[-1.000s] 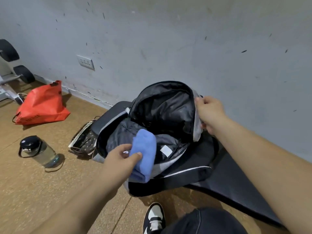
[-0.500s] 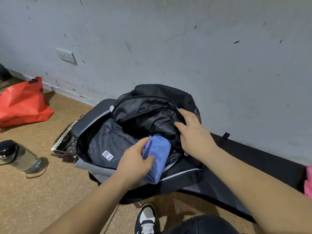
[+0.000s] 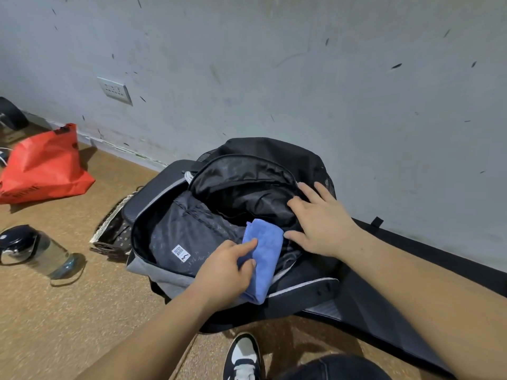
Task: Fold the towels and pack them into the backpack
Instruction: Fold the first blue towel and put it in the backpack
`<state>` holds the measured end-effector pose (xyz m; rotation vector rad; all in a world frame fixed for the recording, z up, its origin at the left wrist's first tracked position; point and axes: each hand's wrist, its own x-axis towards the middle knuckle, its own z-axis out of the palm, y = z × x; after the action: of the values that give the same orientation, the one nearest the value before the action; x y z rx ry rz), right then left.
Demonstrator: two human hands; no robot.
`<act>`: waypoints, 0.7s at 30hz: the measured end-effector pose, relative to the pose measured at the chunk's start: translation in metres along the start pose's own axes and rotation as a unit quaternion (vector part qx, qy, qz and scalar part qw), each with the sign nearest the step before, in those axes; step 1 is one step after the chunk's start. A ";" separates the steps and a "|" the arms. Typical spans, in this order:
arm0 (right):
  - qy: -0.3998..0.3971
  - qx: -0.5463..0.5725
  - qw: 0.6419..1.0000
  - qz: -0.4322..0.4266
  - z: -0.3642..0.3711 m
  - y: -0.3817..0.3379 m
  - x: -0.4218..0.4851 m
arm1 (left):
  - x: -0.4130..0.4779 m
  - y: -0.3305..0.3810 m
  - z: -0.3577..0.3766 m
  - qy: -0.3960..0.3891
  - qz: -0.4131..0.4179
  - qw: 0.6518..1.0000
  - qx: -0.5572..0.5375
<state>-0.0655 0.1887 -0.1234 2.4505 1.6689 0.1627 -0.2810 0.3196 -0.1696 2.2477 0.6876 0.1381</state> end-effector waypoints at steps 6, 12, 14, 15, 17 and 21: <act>0.047 0.147 0.987 0.043 -0.028 0.004 0.014 | -0.001 -0.003 -0.004 0.009 -0.034 0.997 -0.066; 0.059 0.425 0.882 0.194 -0.054 0.015 0.020 | 0.012 0.012 -0.020 0.018 -0.063 0.967 -0.247; 0.055 0.447 0.866 0.220 -0.042 0.012 0.017 | 0.016 0.020 -0.014 0.015 -0.077 0.956 -0.283; 0.058 0.441 0.866 0.226 -0.033 0.009 0.015 | 0.016 0.022 -0.009 0.008 -0.071 0.963 -0.261; 0.074 0.378 0.897 0.219 -0.015 0.000 0.008 | 0.011 0.020 0.007 -0.011 -0.050 0.990 -0.128; 0.101 0.195 0.968 0.118 0.002 -0.017 0.002 | 0.008 0.018 0.013 0.006 -0.023 0.999 -0.024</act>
<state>-0.0800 0.1966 -0.1293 3.0206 1.6058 0.1281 -0.2621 0.3055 -0.1673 2.1856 0.7346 0.1451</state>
